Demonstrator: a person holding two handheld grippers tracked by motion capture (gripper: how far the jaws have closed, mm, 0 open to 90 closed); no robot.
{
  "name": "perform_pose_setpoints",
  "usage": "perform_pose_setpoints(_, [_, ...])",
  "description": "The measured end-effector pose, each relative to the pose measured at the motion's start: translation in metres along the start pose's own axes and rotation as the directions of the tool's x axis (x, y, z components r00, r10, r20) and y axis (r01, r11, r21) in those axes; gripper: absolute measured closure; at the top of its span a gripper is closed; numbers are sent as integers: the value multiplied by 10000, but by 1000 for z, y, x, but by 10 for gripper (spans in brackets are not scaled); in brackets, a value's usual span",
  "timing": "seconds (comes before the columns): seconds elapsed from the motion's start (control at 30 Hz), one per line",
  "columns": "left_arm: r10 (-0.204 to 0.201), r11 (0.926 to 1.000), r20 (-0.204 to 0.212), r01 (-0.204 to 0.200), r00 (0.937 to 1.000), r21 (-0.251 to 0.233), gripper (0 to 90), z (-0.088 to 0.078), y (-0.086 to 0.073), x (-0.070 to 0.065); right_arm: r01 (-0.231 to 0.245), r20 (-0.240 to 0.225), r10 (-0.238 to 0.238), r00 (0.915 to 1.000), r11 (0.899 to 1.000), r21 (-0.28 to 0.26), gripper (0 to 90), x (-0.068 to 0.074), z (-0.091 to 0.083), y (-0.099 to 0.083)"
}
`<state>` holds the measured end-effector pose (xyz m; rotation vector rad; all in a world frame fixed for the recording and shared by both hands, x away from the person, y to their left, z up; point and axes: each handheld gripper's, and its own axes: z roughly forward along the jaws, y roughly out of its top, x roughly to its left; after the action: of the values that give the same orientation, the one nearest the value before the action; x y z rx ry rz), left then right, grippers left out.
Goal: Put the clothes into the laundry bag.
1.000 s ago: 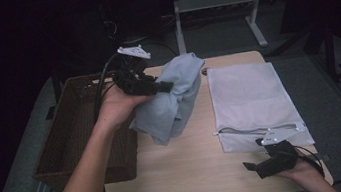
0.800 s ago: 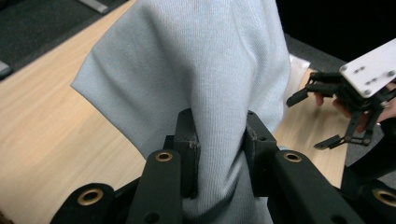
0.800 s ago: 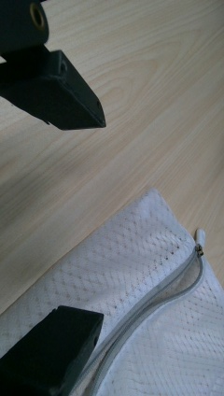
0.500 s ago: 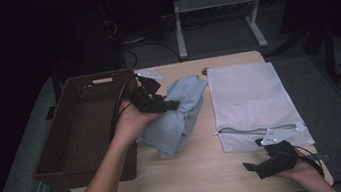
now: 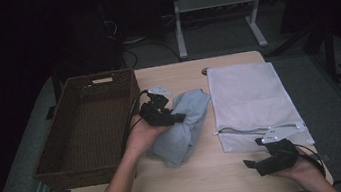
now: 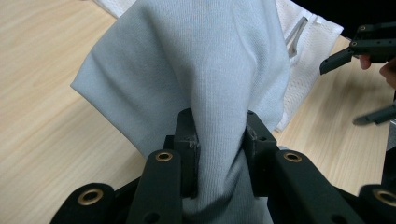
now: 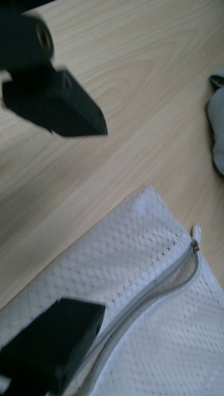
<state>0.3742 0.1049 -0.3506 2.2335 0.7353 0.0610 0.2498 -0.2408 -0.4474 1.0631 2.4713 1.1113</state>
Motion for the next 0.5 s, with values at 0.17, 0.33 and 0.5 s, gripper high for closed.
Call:
perform_pose_setpoints(0.17, [-70,9999,141,69,9999,133,715,8,-6,2,-398,553,406,9976,9991,-160,470,-13,-9,1])
perform_pose_setpoints(0.33, [-212,9997,276,210,9994,84,714,12,-13,7,-1130,1288,1131,9852,9936,-80,665,-40,-18,-4])
perform_pose_setpoints(0.5, [-269,9996,355,264,9990,129,714,15,-16,9,-1711,1869,1610,9691,9845,393,848,-62,-24,-15])
